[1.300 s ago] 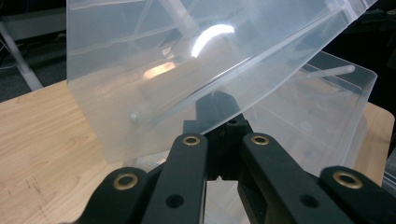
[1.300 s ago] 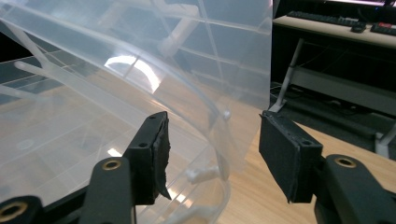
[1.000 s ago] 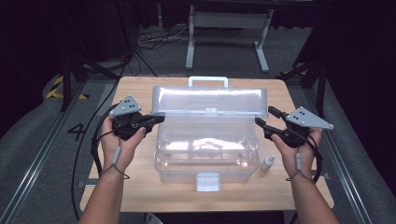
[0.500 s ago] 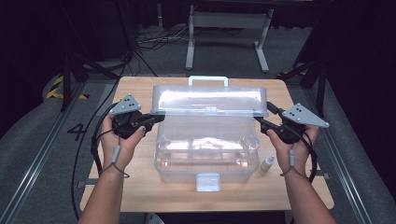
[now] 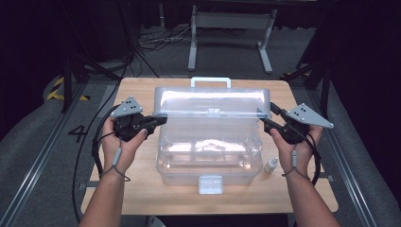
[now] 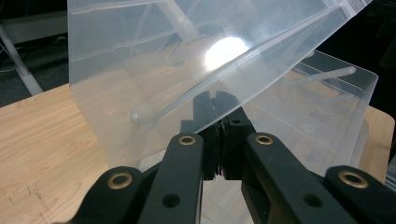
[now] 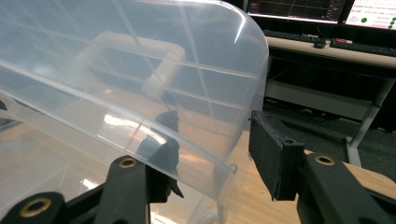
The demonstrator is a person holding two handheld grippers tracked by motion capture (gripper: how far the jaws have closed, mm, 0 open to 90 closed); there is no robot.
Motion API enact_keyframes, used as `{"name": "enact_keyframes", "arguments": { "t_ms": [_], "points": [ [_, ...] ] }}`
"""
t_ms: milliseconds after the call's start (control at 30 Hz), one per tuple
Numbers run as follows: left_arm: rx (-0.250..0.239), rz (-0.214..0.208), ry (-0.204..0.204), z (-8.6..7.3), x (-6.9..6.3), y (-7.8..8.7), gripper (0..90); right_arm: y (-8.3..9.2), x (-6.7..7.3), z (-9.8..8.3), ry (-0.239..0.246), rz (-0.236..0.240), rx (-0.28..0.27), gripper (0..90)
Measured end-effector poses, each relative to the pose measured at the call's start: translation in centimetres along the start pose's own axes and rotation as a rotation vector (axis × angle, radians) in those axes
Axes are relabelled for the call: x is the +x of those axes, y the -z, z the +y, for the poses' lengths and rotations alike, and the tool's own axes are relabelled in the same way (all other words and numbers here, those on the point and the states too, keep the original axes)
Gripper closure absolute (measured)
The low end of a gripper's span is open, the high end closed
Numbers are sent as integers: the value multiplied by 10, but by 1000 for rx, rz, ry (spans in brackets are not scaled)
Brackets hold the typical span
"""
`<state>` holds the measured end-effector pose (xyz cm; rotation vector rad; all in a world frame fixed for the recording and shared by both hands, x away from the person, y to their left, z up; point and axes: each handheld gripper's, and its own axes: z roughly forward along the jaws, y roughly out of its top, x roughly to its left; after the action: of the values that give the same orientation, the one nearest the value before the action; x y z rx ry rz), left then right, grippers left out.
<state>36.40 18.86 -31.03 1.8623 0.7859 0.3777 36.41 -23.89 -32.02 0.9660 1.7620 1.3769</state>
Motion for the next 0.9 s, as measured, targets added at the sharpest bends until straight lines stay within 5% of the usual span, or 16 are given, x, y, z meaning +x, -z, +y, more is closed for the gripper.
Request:
{"name": "enact_keyframes", "arguments": {
  "t_ms": [633,900],
  "points": [
    [-7,-26,31,-5,2,11,814,3,2,3,50,-59,8,648],
    [-15,8,14,-10,2,23,750,0,-4,9,61,-42,47,664]
  ]
}}
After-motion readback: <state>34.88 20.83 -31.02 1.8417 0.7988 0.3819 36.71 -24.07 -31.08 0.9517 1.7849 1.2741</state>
